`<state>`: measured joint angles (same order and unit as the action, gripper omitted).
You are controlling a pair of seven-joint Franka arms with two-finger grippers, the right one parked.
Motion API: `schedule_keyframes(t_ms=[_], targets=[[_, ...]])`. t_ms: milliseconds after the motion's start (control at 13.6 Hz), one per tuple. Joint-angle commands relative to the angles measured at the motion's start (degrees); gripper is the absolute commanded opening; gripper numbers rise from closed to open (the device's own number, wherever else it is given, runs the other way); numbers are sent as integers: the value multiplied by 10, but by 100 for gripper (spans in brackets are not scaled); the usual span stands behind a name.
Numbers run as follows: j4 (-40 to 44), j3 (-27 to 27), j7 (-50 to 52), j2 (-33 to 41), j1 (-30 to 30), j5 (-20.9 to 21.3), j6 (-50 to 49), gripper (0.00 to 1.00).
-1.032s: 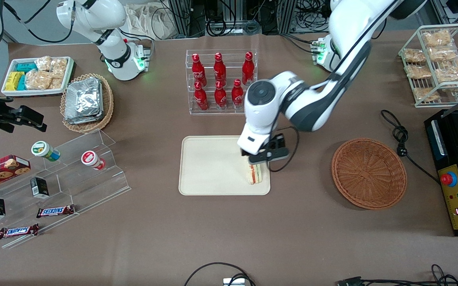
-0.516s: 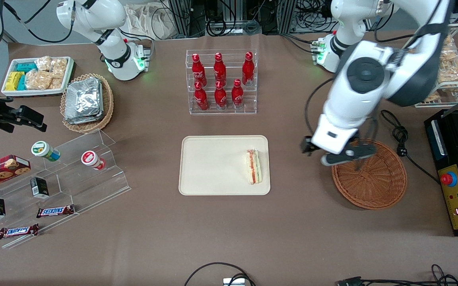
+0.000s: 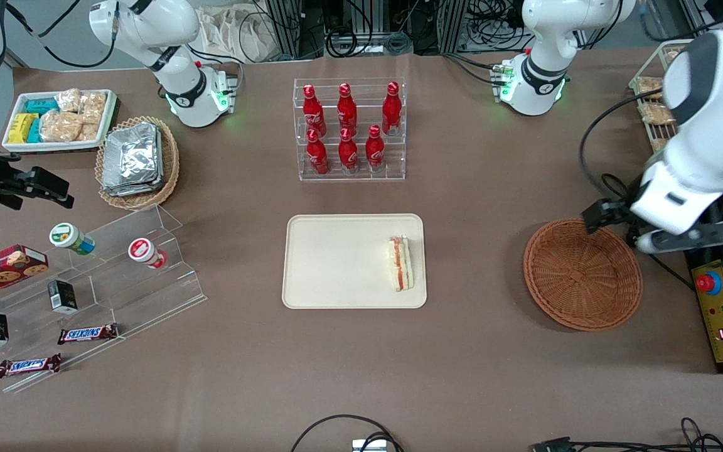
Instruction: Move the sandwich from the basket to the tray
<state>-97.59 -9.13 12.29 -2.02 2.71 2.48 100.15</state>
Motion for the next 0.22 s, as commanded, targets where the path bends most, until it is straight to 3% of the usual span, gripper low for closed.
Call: schedule_keyframes(t_ms=[0, 147], targets=[[-47, 24, -27, 51, -18, -8, -14, 100], [-36, 32, -33, 50, -18, -7, -29, 100]])
